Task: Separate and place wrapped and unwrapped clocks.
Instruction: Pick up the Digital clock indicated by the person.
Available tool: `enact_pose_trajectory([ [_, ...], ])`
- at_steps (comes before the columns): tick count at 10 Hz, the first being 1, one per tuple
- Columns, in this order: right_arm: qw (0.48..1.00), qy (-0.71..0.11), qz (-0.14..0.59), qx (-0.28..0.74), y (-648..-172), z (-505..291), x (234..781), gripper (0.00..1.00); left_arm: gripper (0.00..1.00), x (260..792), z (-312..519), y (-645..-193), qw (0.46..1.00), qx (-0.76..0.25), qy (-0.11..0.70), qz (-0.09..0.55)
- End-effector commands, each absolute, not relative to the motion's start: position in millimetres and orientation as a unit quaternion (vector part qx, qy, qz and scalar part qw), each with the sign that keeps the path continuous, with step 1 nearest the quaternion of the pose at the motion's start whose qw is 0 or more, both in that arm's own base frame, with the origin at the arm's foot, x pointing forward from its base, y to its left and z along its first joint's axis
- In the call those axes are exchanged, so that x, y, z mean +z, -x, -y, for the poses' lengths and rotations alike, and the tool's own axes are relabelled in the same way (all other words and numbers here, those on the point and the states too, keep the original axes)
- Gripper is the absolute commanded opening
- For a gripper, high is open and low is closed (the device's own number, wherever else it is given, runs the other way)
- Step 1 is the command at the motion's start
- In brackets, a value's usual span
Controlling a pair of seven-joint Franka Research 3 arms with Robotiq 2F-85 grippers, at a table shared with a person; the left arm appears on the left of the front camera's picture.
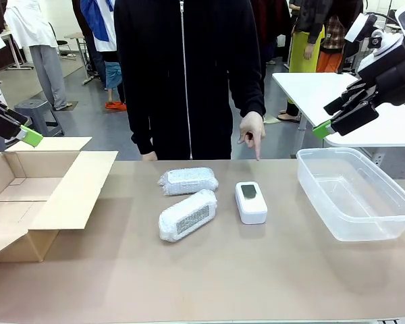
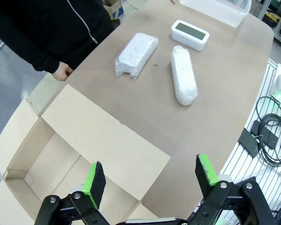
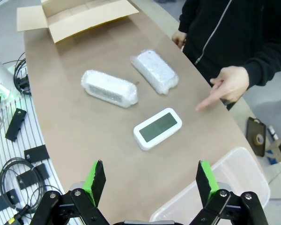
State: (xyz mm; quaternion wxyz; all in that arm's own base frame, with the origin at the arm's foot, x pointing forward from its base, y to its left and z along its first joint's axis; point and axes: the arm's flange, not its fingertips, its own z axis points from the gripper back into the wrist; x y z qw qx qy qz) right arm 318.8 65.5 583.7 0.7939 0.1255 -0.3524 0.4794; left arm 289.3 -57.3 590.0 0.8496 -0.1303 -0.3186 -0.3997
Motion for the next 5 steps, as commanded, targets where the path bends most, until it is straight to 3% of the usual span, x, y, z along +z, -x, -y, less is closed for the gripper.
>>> enact_pose_trajectory([
  [1,0.793,-0.128,0.353,0.48,-318.6,-65.6,583.5,1.0,1.0,590.4,57.4,-289.3,0.849,-0.4,0.13,0.32],
  [5,0.793,-0.128,0.353,0.48,-318.6,-65.6,583.5,1.0,1.0,590.4,57.4,-289.3,0.849,-0.4,0.13,0.32],
])
